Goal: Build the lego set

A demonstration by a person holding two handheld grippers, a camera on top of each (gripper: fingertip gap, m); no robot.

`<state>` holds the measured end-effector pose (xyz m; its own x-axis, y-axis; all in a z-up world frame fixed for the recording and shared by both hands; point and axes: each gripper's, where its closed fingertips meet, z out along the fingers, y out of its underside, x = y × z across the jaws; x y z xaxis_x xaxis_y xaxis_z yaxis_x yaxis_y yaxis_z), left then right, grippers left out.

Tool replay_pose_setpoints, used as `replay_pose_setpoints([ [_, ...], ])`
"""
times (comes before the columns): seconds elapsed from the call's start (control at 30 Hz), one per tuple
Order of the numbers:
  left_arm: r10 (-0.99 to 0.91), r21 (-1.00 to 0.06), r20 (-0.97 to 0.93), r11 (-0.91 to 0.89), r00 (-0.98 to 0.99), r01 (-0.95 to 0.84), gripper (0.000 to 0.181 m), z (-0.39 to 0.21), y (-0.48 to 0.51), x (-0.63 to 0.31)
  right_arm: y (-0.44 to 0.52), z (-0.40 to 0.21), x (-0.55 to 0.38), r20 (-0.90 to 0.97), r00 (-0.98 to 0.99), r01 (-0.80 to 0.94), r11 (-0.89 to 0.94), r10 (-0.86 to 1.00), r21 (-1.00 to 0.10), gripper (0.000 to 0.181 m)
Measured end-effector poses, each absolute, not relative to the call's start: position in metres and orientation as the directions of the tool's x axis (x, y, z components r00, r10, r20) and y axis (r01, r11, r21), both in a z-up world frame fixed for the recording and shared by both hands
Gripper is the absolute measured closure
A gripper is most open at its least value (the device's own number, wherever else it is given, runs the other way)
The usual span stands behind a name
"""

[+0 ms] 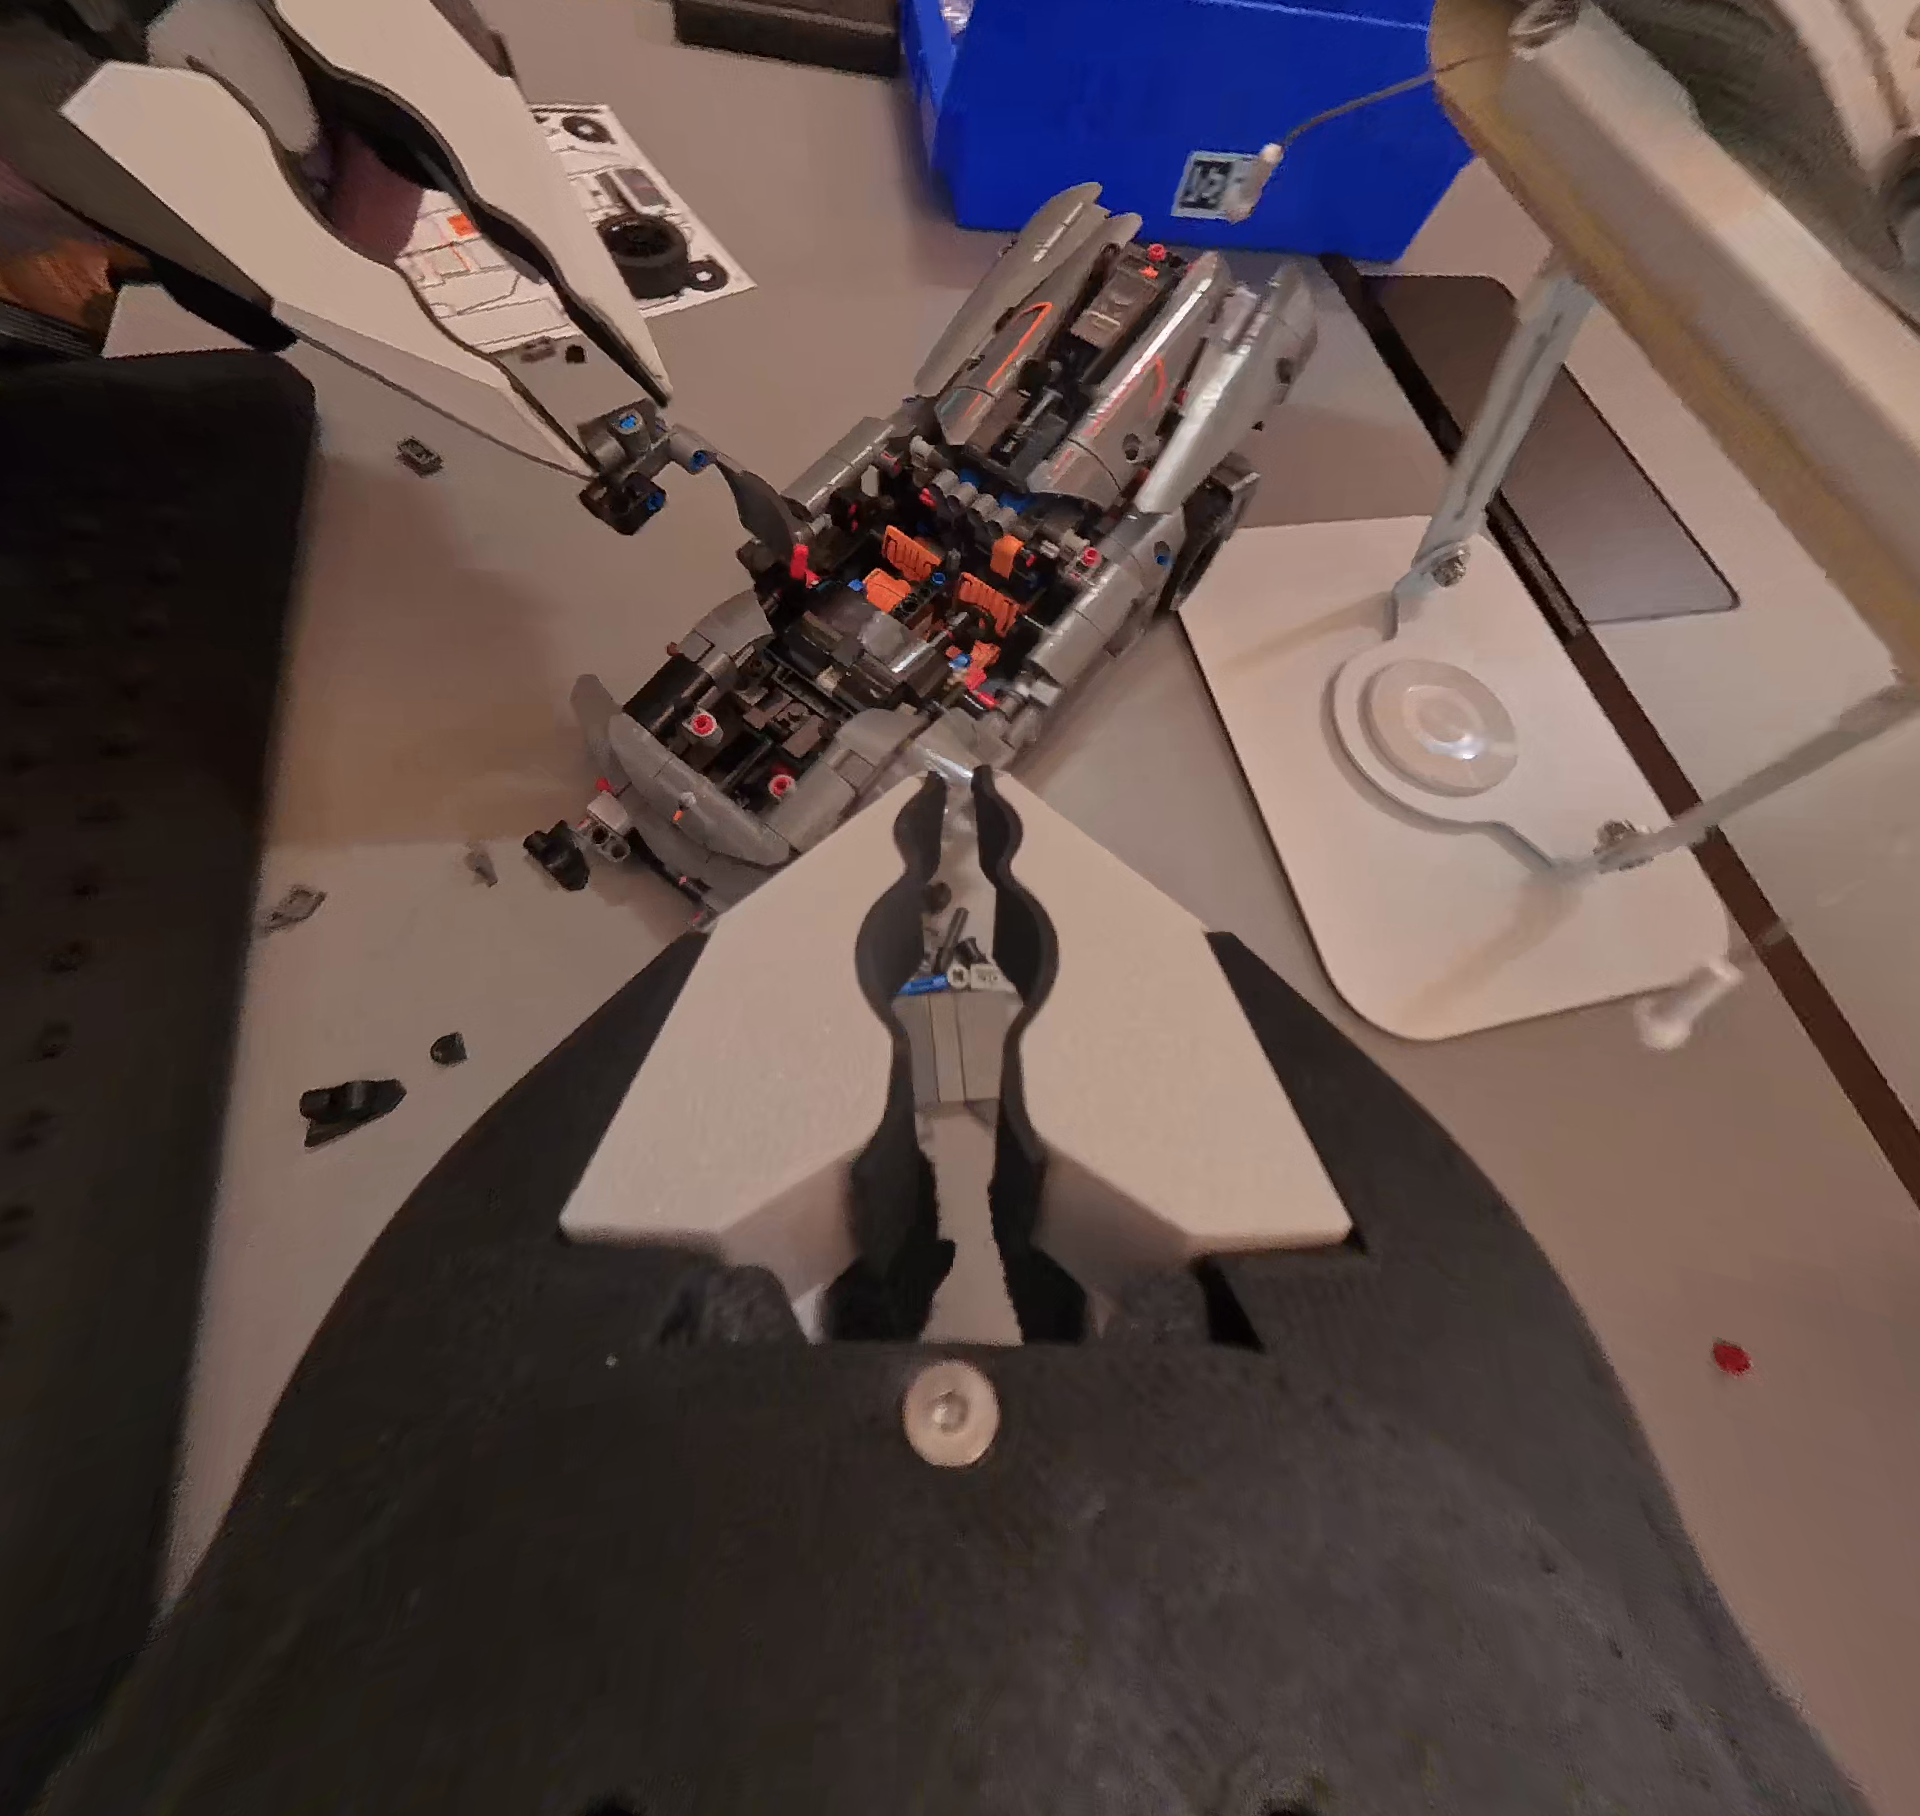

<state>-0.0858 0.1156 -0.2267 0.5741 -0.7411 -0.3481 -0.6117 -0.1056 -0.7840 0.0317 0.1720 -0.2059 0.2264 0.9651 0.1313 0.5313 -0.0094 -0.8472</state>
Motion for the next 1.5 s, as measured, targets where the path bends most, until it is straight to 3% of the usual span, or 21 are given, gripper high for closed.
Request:
replay_pose_setpoints([
  [0.23,-0.712,-0.845,-0.346,-0.047,0.611,-0.533,0.149,-0.198,0.114,-0.093,0.200,-0.208,0.092,0.195,0.408,0.585,-0.092,0.892,-0.806,0.171],
  [0.37,-0.679,-0.848,-0.383,-0.010,0.626,-0.530,0.151,-0.183,0.121,-0.109,0.199,-0.233,0.108,0.117,0.410,0.599,-0.170,0.904,-0.782,0.172],
  [0.53,-0.694,-0.861,-0.376,0.017,0.614,-0.508,0.143,-0.180,0.134,-0.125,0.193,-0.286,0.109,0.080,0.378,0.734,-0.246,0.923,-0.633,0.171],
  [0.7,-0.747,-0.887,-0.351,0.072,0.564,-0.456,0.141,-0.181,0.155,-0.120,0.200,-0.312,0.102,0.170,0.315,0.823,-0.179,0.934,-0.540,0.169],
  [1.1,-0.714,-0.909,-0.354,0.109,0.604,-0.403,0.144,-0.199,0.177,-0.130,0.211,-0.314,0.106,0.143,0.269,0.819,-0.148,0.953,-0.555,0.166],
  [1.3,-0.720,-0.874,-0.403,0.118,0.565,-0.472,0.145,-0.218,0.178,-0.123,0.216,-0.309,0.112,0.233,0.079,0.830,0.066,0.969,-0.555,0.174],
  [1.5,-0.730,-0.882,-0.377,0.095,0.570,-0.461,0.145,-0.224,0.181,-0.127,0.220,-0.317,0.116,0.219,-0.015,0.858,0.125,0.976,-0.499,0.171],
])
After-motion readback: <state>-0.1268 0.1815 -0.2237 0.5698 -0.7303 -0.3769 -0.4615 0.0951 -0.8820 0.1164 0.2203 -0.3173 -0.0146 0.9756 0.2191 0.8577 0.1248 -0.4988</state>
